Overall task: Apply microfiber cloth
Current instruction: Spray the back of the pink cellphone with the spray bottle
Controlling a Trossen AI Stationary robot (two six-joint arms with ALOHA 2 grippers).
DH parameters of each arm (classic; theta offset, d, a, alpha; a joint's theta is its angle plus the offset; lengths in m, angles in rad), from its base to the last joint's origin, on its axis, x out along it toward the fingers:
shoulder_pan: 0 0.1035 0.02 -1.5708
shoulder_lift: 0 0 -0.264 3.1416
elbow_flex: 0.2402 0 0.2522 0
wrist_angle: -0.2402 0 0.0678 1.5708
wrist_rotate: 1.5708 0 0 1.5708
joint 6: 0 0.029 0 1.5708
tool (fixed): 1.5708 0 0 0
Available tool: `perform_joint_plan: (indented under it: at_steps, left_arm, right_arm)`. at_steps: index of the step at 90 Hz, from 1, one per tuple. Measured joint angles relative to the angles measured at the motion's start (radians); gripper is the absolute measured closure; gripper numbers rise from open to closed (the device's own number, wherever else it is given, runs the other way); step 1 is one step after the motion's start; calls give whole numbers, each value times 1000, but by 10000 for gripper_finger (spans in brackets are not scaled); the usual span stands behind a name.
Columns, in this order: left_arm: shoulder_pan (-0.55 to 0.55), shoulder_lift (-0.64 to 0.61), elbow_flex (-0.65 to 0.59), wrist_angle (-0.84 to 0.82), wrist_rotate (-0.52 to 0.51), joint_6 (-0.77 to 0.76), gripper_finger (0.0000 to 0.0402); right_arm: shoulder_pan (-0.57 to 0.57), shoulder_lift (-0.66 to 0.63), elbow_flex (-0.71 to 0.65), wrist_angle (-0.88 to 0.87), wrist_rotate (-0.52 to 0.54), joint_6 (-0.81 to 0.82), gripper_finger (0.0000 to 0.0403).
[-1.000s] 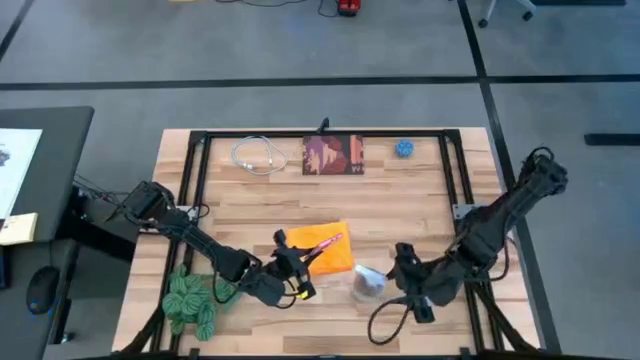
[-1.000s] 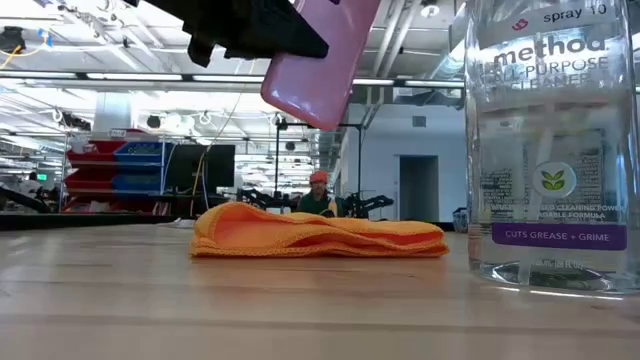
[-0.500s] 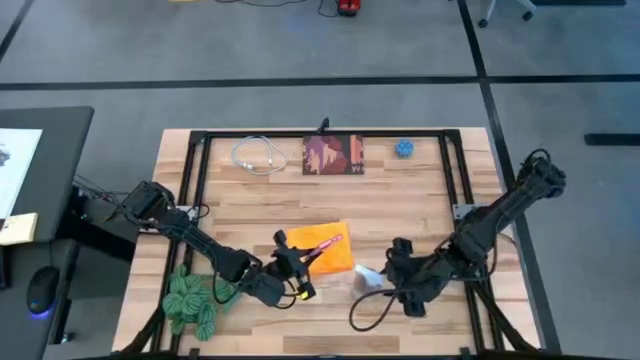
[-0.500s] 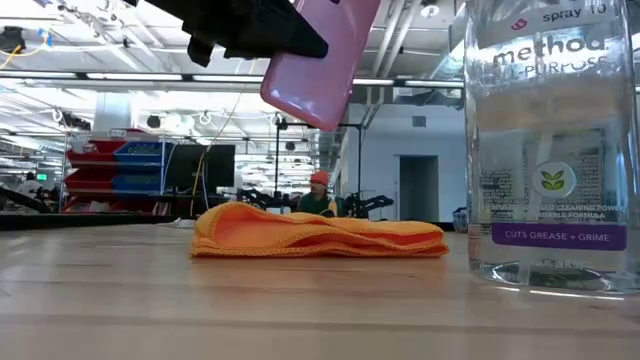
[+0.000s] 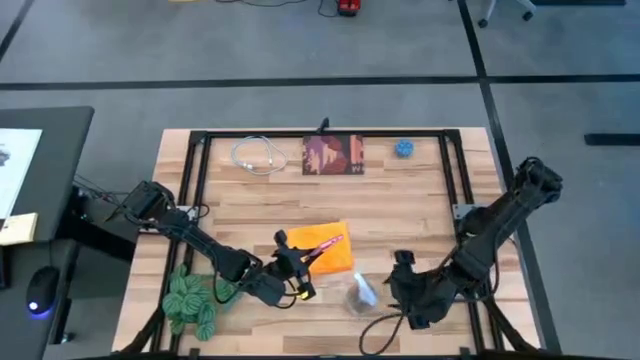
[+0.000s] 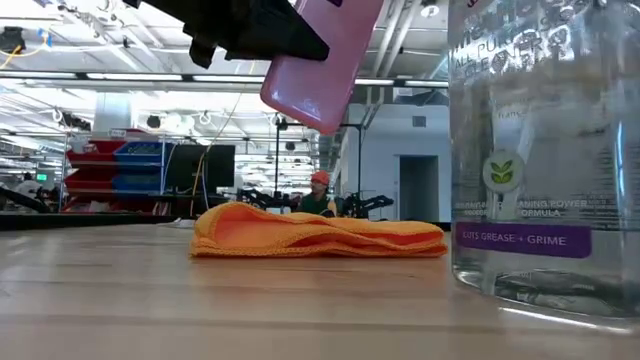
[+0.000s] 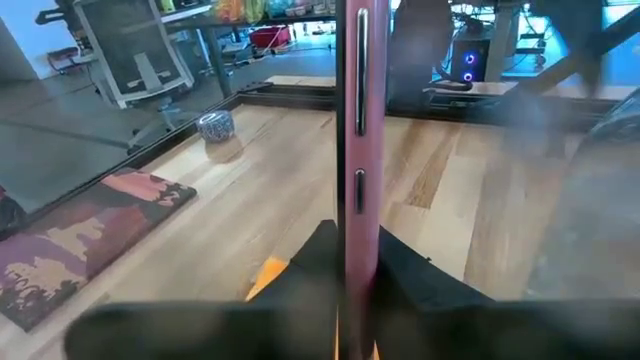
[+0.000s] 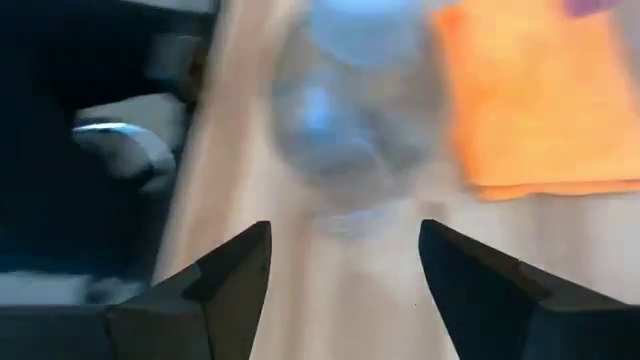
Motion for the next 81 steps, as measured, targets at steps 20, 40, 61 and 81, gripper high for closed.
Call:
perform_joint_plan:
  at_steps: [20, 40, 61, 81]
  left_arm:
    - [0, 0, 0, -4, 0, -5, 393]
    - [2, 0, 0, -3, -2, -18, 393]
    - [2, 0, 0, 0, -3, -20, 393]
    - [2, 0, 0, 6, -3, -31, 393]
  right_arm:
    - [6, 1, -81, 3, 143, 140, 163]
    - [43, -73, -76, 12, 210, 51, 163]
    - [69, -259, -75, 46, 218, -18, 163]
    - [64, -362, -75, 50, 216, -19, 163]
